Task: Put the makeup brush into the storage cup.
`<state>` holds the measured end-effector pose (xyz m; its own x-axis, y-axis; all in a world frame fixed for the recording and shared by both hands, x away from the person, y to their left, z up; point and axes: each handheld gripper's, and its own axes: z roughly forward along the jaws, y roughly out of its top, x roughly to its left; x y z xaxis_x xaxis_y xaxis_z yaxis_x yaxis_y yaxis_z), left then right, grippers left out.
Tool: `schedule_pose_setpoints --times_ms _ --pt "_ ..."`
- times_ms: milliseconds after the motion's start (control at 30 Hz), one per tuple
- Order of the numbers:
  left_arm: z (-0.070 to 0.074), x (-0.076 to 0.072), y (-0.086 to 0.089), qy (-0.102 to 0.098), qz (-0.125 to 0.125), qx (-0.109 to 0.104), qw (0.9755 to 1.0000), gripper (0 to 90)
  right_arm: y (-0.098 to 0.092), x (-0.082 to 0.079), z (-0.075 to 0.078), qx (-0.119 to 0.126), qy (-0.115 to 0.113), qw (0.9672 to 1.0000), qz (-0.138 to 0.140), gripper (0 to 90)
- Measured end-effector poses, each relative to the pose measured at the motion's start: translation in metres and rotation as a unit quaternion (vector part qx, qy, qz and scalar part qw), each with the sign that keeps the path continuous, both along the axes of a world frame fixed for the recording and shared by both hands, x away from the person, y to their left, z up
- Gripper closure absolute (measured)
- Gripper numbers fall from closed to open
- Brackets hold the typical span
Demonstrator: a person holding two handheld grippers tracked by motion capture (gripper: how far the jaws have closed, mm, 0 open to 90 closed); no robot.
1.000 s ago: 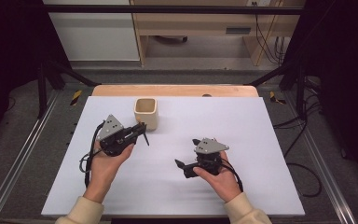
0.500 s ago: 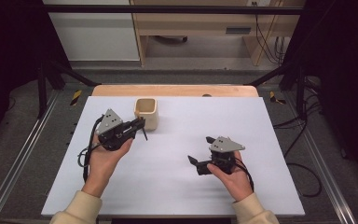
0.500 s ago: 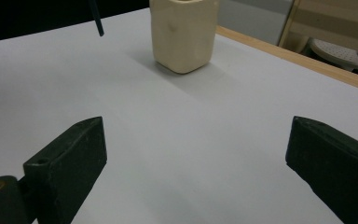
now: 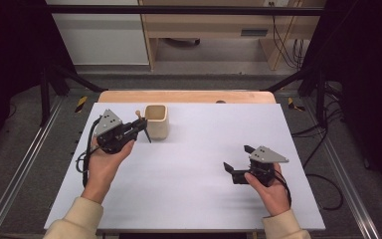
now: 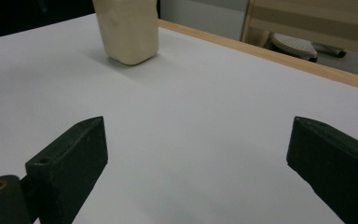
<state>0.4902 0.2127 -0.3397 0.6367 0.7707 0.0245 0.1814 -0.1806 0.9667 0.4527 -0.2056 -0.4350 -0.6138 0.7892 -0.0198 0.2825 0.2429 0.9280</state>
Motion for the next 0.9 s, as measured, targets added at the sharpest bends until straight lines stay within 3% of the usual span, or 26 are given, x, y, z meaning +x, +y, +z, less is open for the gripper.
schedule_pose_setpoints --times_ms 200,467,900 --pt "0.004 0.004 0.004 -0.002 0.004 0.004 1.0000 83.3 -0.017 -0.002 0.000 0.026 -0.007 0.9994 -0.021 4.6" --pt "0.008 0.009 0.010 -0.008 0.018 0.004 0.9998 83.3 -0.027 -0.005 0.001 0.026 -0.018 0.9992 -0.024 4.7" --pt "0.021 0.016 0.007 -0.017 0.017 0.004 0.9997 83.3 -0.034 -0.009 0.000 0.021 -0.046 0.9979 -0.040 5.8"
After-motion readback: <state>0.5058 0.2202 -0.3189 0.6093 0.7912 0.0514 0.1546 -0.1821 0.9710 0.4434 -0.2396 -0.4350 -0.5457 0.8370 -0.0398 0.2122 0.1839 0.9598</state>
